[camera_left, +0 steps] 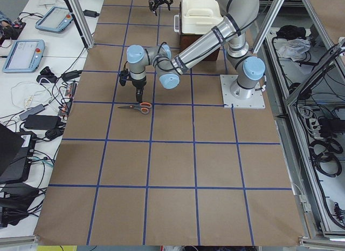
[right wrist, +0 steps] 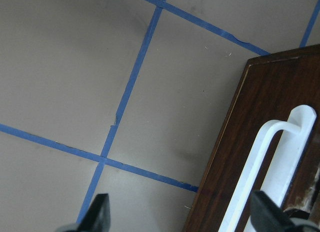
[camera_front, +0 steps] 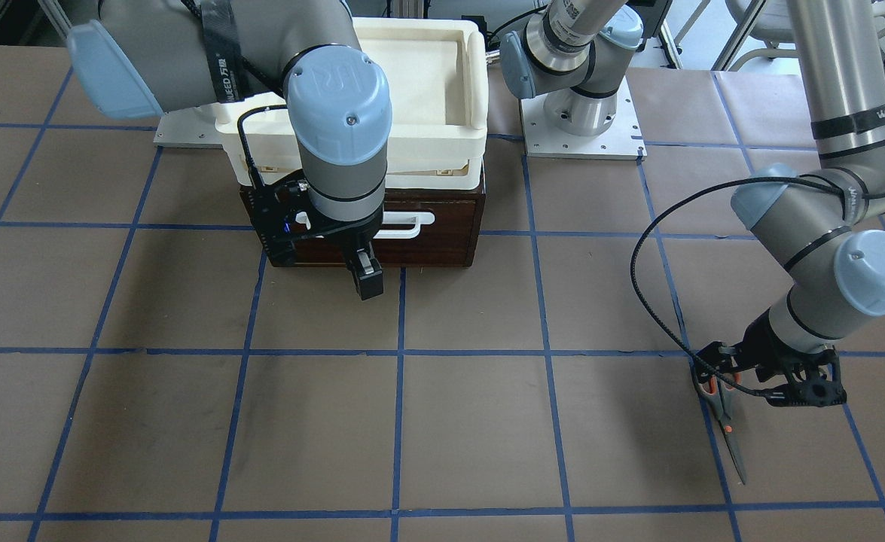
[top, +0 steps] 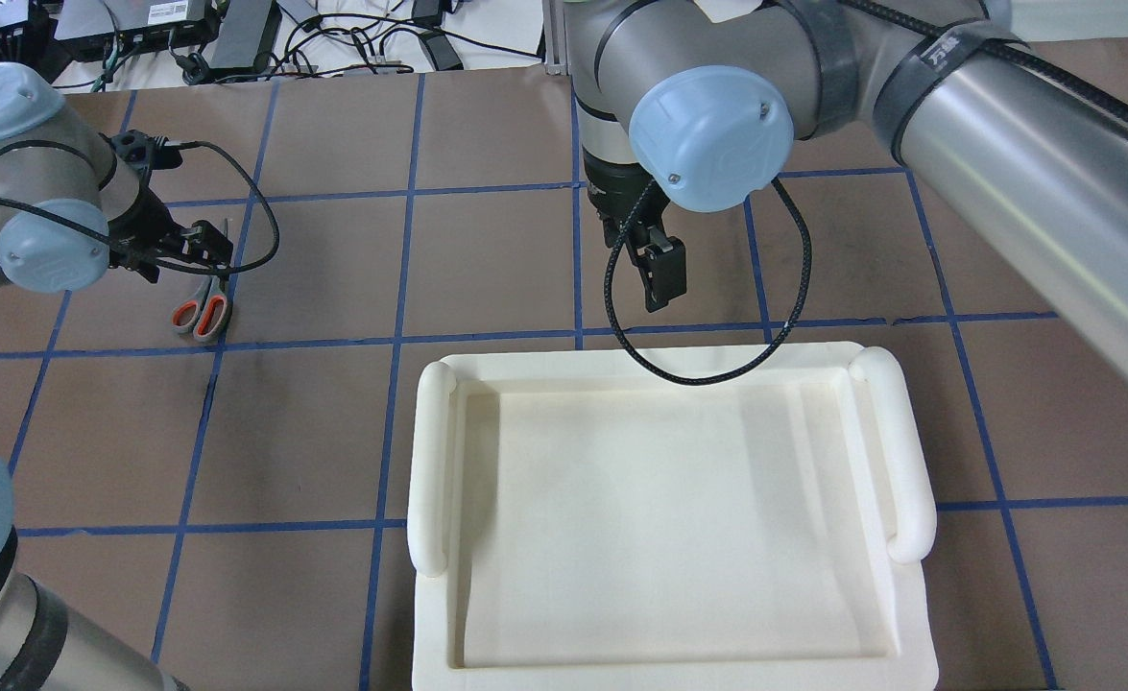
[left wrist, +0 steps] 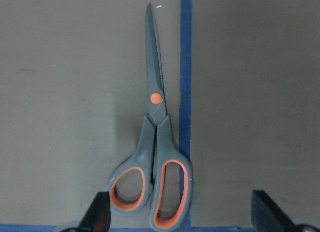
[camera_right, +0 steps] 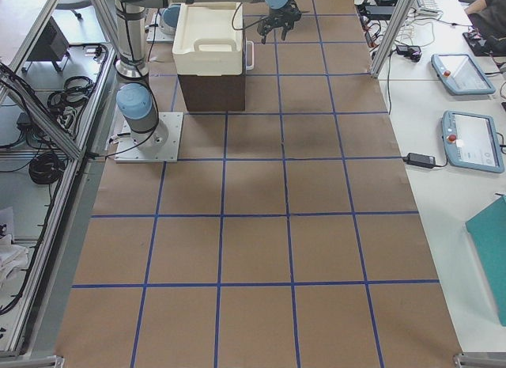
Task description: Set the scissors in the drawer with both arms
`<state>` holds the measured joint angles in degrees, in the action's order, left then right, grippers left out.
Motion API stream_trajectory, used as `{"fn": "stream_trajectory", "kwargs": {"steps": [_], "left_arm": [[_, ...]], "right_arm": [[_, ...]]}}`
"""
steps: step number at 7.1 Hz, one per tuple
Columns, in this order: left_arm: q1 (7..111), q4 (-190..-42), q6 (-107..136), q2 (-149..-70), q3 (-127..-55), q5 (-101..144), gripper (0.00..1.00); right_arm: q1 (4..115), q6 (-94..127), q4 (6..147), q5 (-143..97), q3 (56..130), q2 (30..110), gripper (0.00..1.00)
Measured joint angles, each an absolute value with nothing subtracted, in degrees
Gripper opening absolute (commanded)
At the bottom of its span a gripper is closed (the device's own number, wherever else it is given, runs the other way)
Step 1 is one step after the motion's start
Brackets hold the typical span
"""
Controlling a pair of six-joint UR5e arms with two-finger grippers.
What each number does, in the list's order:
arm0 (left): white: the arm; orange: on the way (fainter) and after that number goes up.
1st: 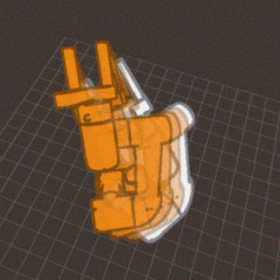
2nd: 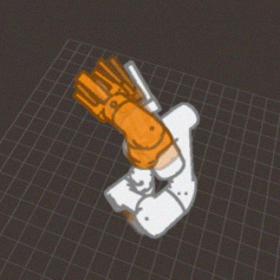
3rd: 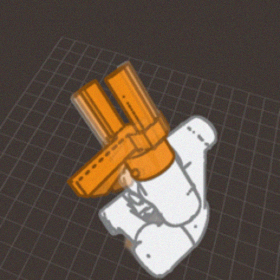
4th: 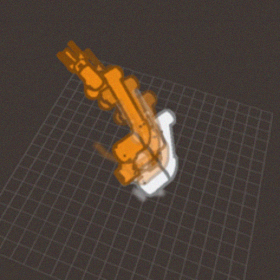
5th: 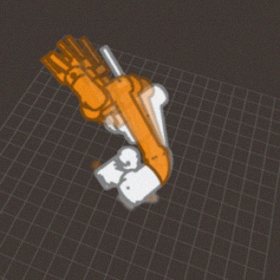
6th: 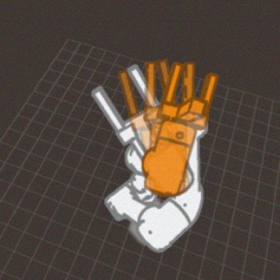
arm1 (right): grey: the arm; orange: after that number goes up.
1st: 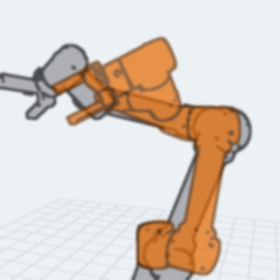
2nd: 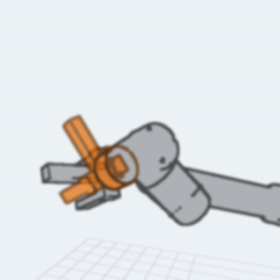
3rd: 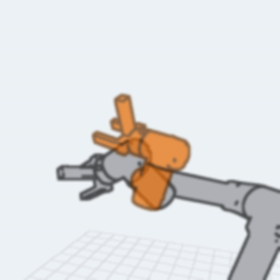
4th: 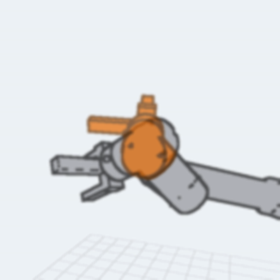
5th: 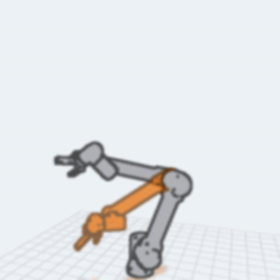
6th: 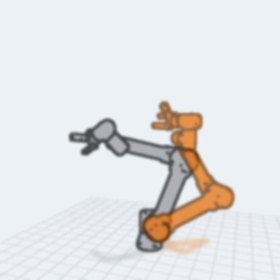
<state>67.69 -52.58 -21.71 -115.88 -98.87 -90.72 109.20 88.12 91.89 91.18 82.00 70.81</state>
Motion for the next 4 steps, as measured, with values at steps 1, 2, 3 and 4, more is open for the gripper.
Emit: {"fn": "stream_trajectory", "kwargs": {"steps": [1,2,3,4], "left_arm": [[67.3,-51.6,-21.6,-117.6,-98.8,-90.2,0.99],[67.0,-51.2,-21.4,-119.0,-98.7,-90.2,0.99],[66.8,-50.8,-21.5,-120.1,-98.6,-90.3,0.99],[66.8,-49.9,-21.7,-121.0,-98.4,-90.2,1.00]], "right_arm": [[109.5,90.1,91.9,91.0,82.0,69.8,1.00],[109.9,92.1,91.8,90.6,82.0,68.8,1.00],[110.2,94.1,91.7,89.7,82.0,67.7,1.00],[110.3,95.3,91.5,88.6,82.0,66.9,1.00]]}}
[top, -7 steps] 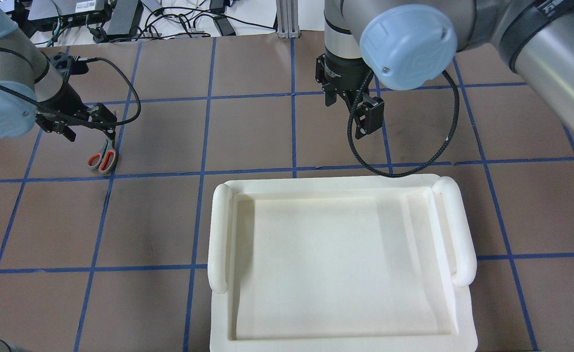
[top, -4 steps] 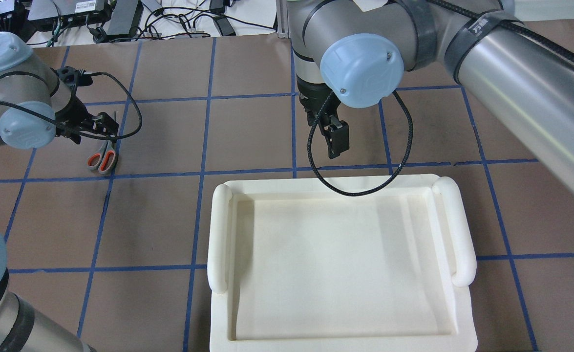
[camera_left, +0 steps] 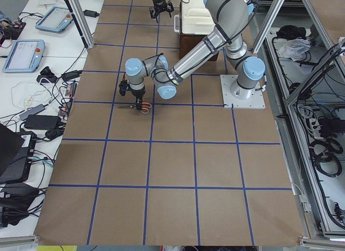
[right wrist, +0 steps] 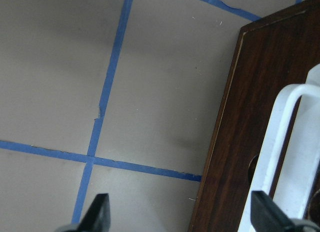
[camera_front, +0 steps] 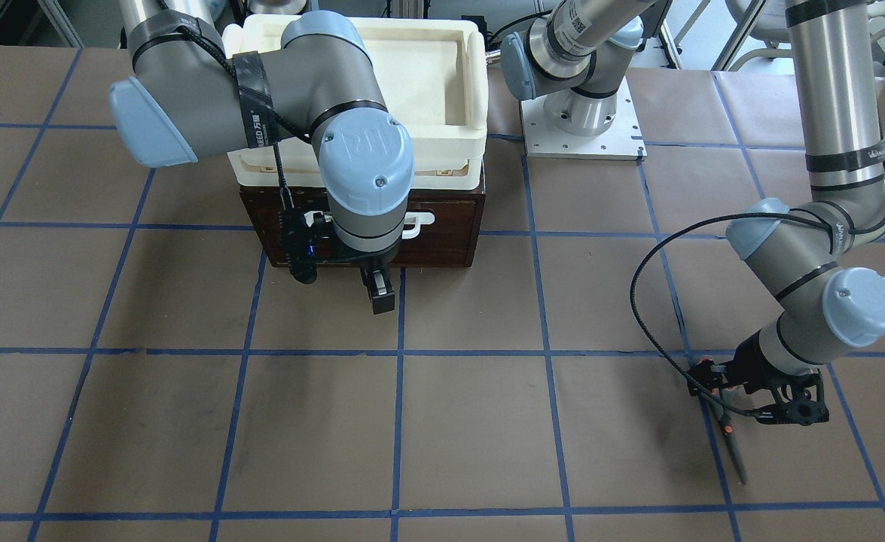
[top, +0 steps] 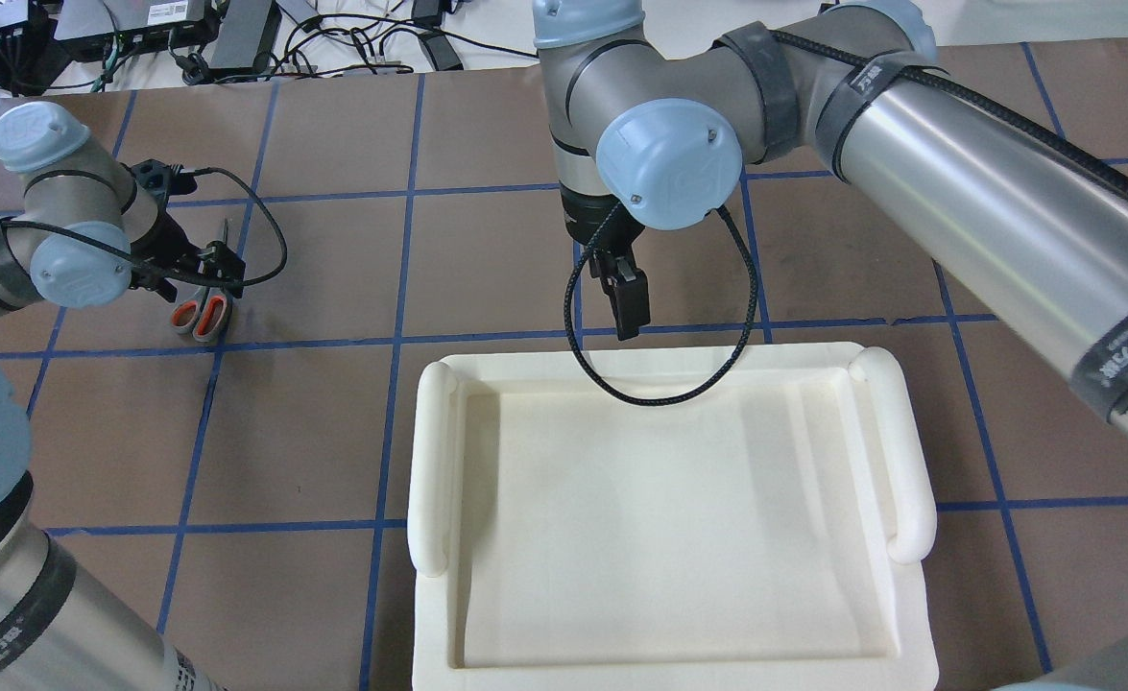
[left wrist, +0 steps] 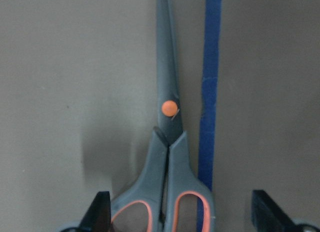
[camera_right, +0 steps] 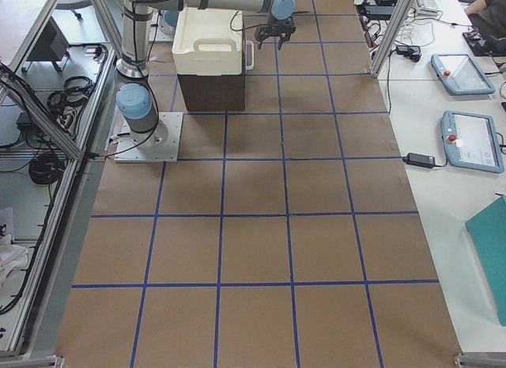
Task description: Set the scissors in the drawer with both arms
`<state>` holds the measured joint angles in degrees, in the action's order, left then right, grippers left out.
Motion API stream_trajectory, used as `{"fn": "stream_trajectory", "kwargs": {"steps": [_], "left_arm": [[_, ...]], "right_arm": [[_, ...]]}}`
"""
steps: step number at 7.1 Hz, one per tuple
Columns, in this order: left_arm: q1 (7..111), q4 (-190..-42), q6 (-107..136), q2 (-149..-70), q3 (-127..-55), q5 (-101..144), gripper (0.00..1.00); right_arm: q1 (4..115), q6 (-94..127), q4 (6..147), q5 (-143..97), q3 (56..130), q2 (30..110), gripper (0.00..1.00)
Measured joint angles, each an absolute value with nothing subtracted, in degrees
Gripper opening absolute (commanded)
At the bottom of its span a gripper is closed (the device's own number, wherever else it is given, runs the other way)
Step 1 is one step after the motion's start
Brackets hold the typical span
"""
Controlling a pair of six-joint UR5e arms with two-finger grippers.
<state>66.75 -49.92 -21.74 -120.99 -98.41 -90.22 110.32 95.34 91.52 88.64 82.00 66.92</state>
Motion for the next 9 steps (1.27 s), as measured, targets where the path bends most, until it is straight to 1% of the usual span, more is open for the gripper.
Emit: {"fn": "stream_trajectory", "kwargs": {"steps": [3,4,6,7,9], "left_arm": [[66.7,-47.9,-23.1,-123.0,-95.9,-89.8,0.97],[66.7,-47.9,-23.8,-123.7,-95.3,-89.8,0.88],[66.7,-47.8,-24.4,-124.6,-95.1,-90.1,0.87],[66.7,-47.9,-24.5,-124.8,-95.0,-90.1,0.82],[66.7,-47.8,-24.4,-124.9,-95.0,-89.8,0.79]], "right_arm": [[110.4,96.2,88.9,87.9,82.1,66.3,1.00],[110.4,96.2,87.7,87.9,82.2,66.3,1.00],[110.4,96.2,87.0,87.8,83.5,66.2,1.00],[110.4,96.2,86.9,87.8,84.1,66.2,1.00],[110.3,96.2,86.8,87.8,84.5,66.2,1.00]]}}
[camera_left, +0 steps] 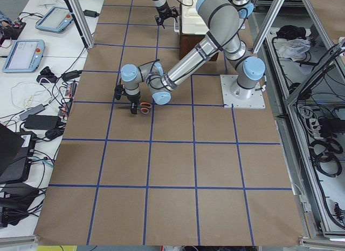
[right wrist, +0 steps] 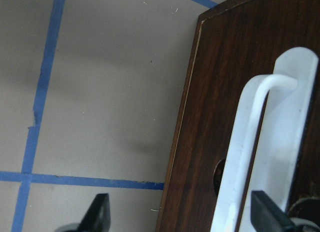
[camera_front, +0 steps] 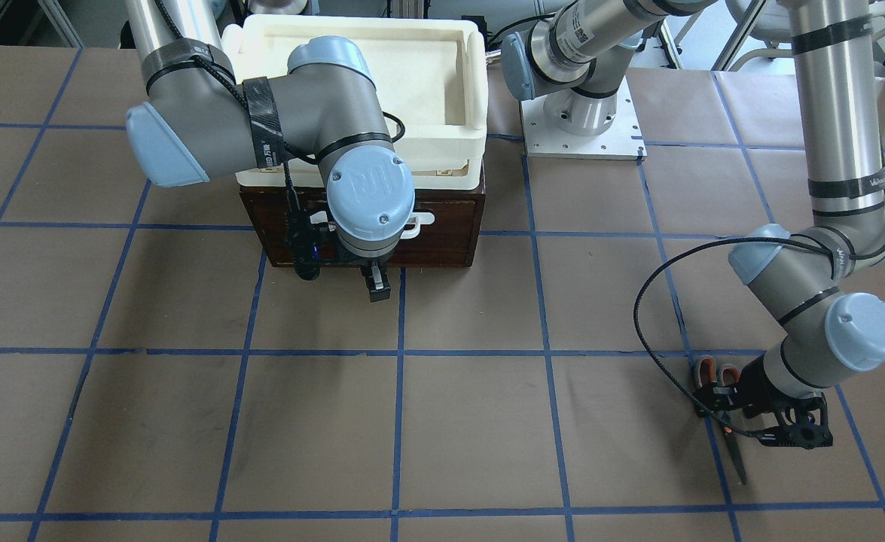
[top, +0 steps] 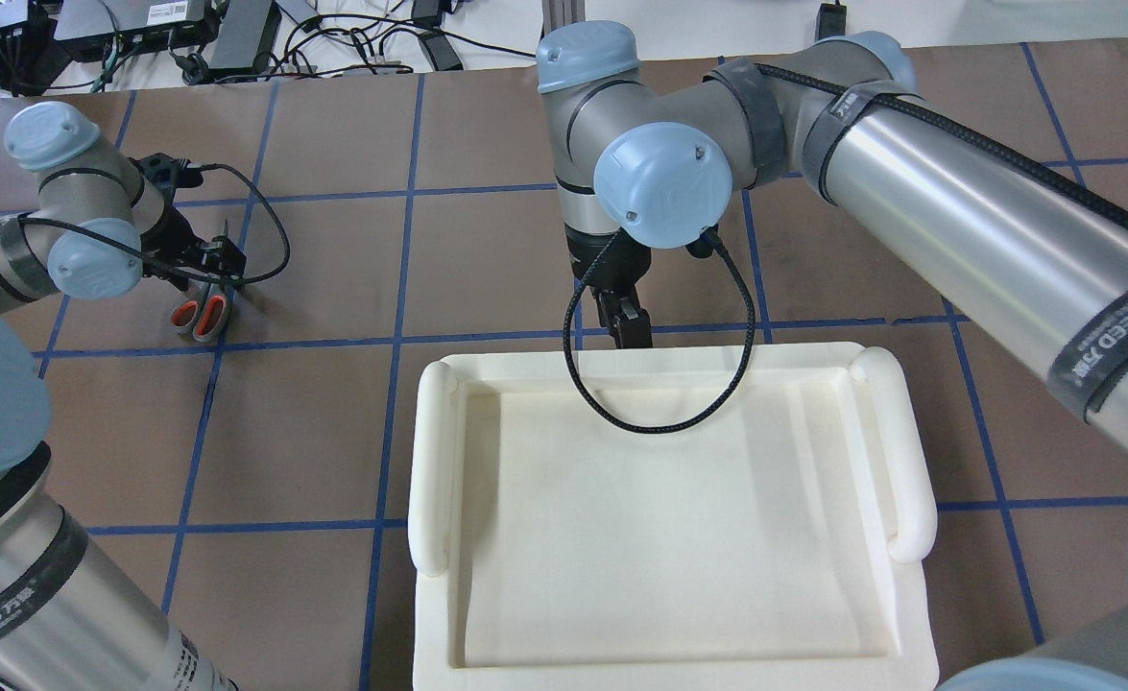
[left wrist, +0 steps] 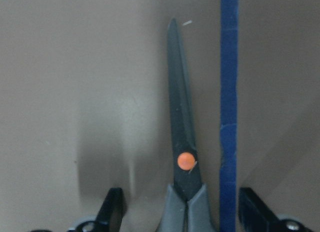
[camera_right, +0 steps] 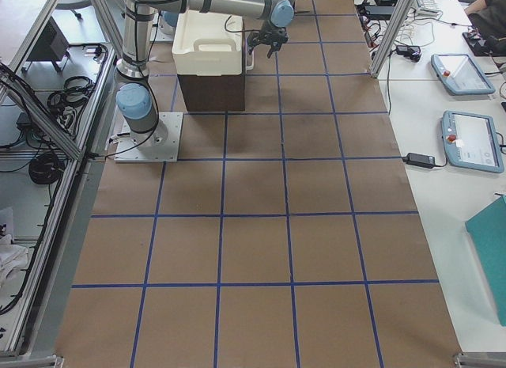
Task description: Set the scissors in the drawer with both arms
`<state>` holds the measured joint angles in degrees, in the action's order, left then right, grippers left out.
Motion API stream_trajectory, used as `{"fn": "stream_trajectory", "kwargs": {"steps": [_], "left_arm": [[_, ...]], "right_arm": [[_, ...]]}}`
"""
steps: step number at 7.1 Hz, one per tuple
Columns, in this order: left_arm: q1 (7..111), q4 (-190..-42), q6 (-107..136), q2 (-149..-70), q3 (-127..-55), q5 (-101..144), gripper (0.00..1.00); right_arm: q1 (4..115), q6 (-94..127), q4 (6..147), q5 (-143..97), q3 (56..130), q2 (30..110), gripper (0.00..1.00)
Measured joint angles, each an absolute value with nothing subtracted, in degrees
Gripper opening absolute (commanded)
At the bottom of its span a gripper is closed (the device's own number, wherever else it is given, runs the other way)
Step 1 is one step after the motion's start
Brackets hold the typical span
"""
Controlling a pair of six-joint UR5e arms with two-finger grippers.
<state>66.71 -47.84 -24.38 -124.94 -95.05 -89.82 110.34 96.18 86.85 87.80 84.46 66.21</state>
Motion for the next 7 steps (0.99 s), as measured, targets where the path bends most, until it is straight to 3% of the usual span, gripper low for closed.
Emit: {"fn": "stream_trajectory", "kwargs": {"steps": [5,7], "left_arm": [[66.7,-47.7,-24.5,-124.6,-95.0,-89.8,0.77],[66.7,-47.7,-24.4,-124.6,-95.0,-89.8,0.56]], "right_arm": [[110.4,96.2,85.5,86.7,84.6,66.1,1.00],[110.4,95.8,85.3,86.7,85.1,65.9,1.00]]}}
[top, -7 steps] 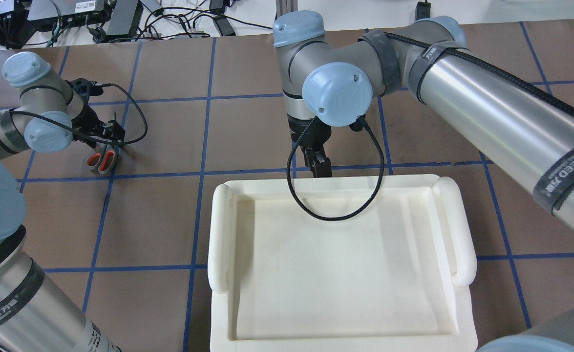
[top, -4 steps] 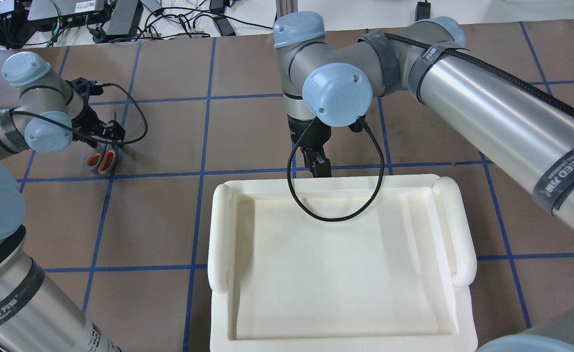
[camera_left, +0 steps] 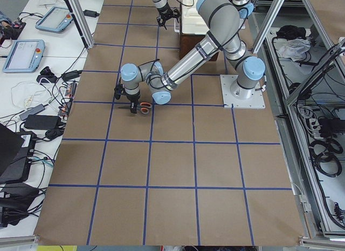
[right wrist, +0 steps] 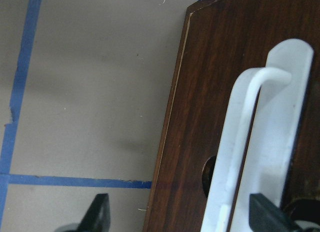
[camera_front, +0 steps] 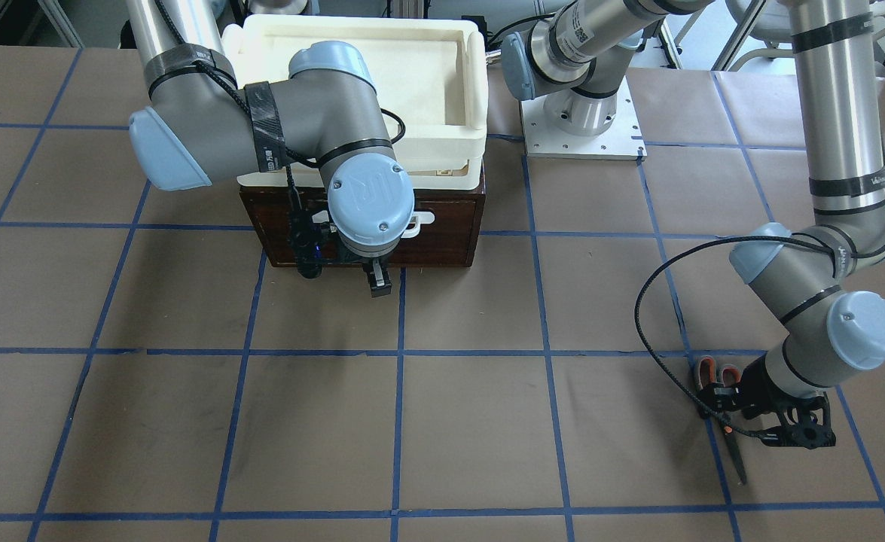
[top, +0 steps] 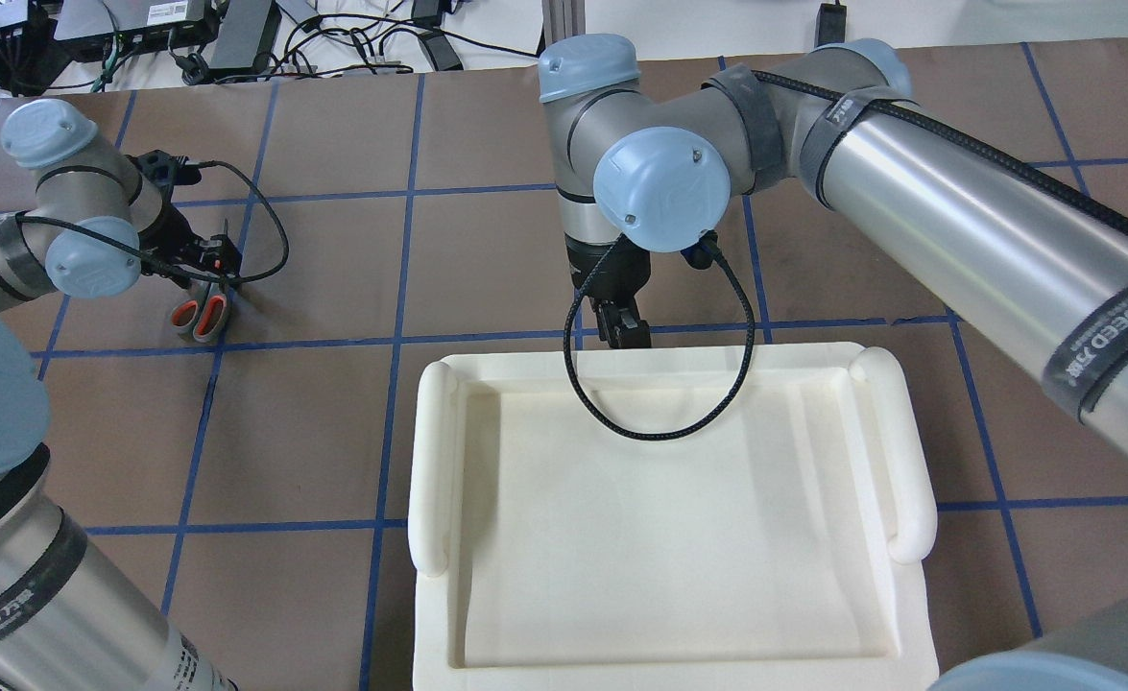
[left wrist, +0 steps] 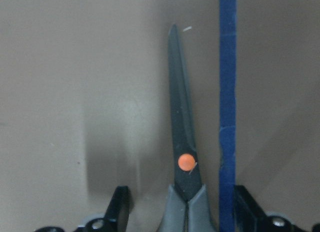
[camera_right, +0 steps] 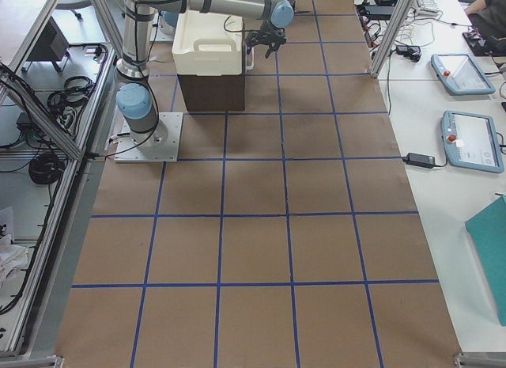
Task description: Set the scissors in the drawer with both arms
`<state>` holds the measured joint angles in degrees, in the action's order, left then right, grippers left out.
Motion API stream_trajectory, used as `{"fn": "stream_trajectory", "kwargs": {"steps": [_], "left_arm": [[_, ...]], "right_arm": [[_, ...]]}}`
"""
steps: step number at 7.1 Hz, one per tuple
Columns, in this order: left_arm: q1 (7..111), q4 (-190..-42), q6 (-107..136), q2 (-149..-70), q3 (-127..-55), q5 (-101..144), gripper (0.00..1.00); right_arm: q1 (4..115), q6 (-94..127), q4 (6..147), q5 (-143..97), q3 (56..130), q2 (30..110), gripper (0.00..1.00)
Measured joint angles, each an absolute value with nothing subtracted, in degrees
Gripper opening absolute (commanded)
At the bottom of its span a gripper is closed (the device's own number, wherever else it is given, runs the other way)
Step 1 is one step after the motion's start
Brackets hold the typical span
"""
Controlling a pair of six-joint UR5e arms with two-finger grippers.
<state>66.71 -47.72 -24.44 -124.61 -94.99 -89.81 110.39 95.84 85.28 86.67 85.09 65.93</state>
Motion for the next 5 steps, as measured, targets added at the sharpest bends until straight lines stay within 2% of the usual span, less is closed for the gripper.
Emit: {"fn": "stream_trajectory", "kwargs": {"steps": [3,5], "left_arm": [[66.7,-47.7,-24.4,-124.6,-95.0,-89.7,0.45],[66.7,-47.7,-24.4,-124.7,-95.0,-89.7,0.33]], "right_arm": [[110.4,95.4,86.0,86.7,85.2,65.8,1.00],[110.3,95.3,87.2,86.7,84.8,65.7,1.00]]}}
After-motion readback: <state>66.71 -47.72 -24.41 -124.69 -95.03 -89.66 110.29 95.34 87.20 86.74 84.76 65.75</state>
